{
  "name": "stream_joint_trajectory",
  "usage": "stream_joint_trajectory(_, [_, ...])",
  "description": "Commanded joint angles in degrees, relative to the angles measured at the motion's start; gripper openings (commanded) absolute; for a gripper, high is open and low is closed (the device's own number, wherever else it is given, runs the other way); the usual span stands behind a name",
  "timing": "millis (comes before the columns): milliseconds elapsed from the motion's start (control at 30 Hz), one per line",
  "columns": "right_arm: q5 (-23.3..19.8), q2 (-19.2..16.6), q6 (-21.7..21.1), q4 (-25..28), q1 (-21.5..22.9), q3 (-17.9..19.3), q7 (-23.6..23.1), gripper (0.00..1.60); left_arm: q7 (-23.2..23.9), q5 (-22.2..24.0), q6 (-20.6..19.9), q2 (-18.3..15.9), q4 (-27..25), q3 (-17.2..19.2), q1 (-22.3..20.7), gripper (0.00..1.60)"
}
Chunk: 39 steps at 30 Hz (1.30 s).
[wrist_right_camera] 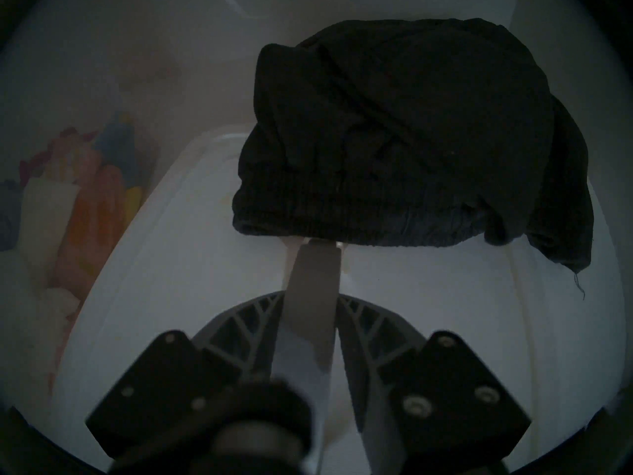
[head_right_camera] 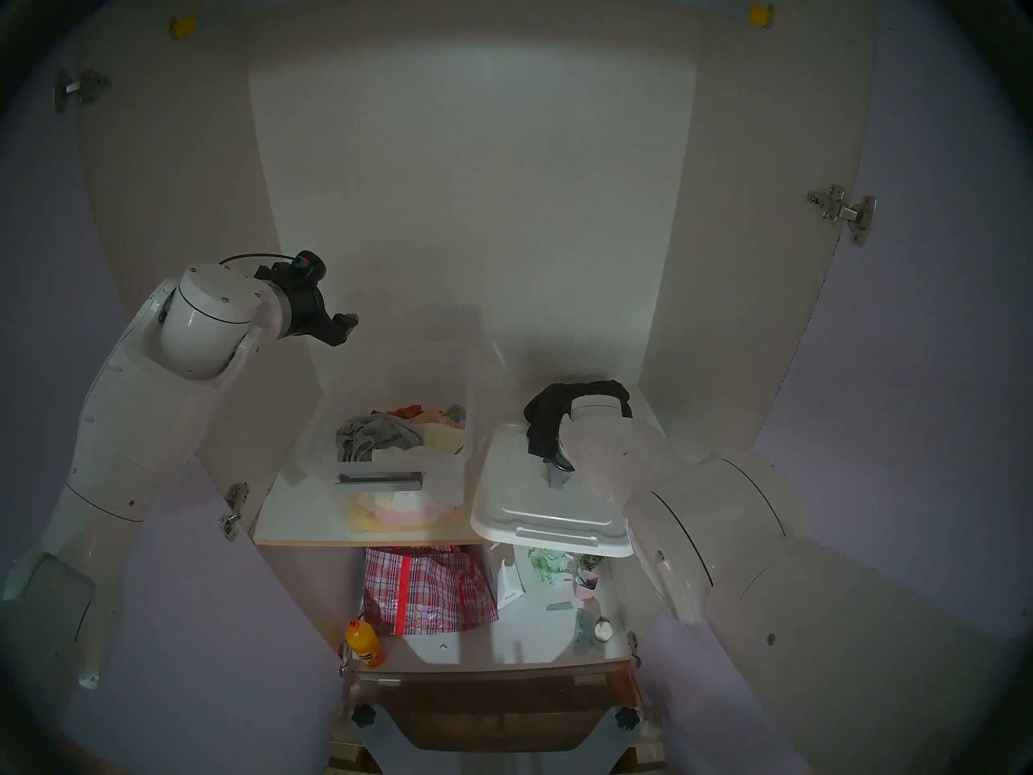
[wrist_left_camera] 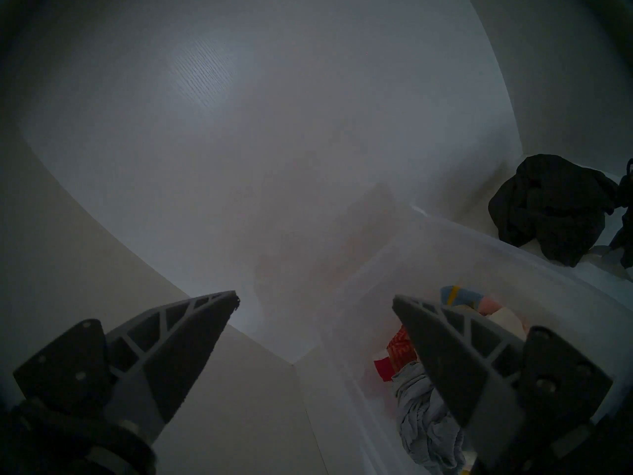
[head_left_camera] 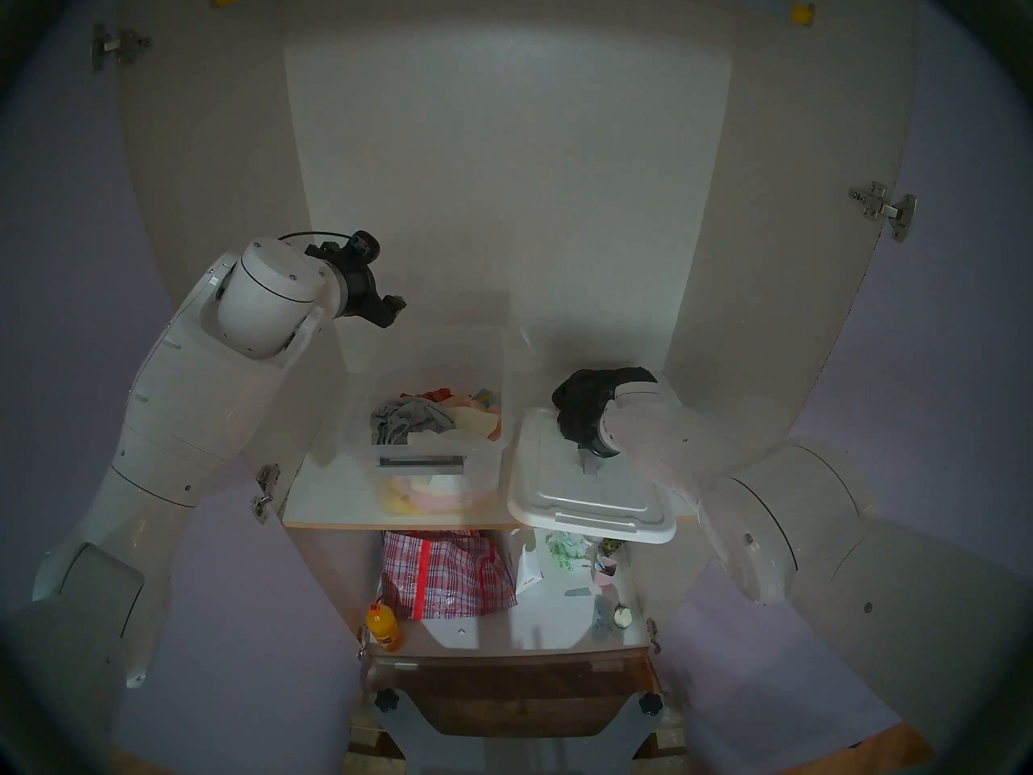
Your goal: Take clothing out of the storage bin and put the lid back on the bin
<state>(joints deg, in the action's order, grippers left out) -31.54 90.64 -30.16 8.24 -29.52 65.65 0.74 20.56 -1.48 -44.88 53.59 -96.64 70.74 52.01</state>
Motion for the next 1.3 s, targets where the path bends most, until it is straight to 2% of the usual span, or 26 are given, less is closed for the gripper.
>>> stream_joint_trajectory(0, [-1.6, 0.4, -1.7, 1.2, 5.1, 1.7, 0.5, 0.7, -0.1, 0.0, 0.5, 0.0, -1.2, 0.8, -1.7, 1.6])
stream_joint_trajectory(633, [-4.8, 1.4, -6.0, 1.6, 11.1, 6.4, 2.0, 0.7, -0.2, 0.0, 0.5, 0.0, -1.2, 0.7, -1.7, 1.6])
stream_joint_trajectory(1267, [-6.0, 2.7, -6.4, 1.8, 15.1, 8.9, 4.7, 0.63, -0.2, 0.0, 0.5, 0.0, -1.2, 0.7, -1.7, 1.6])
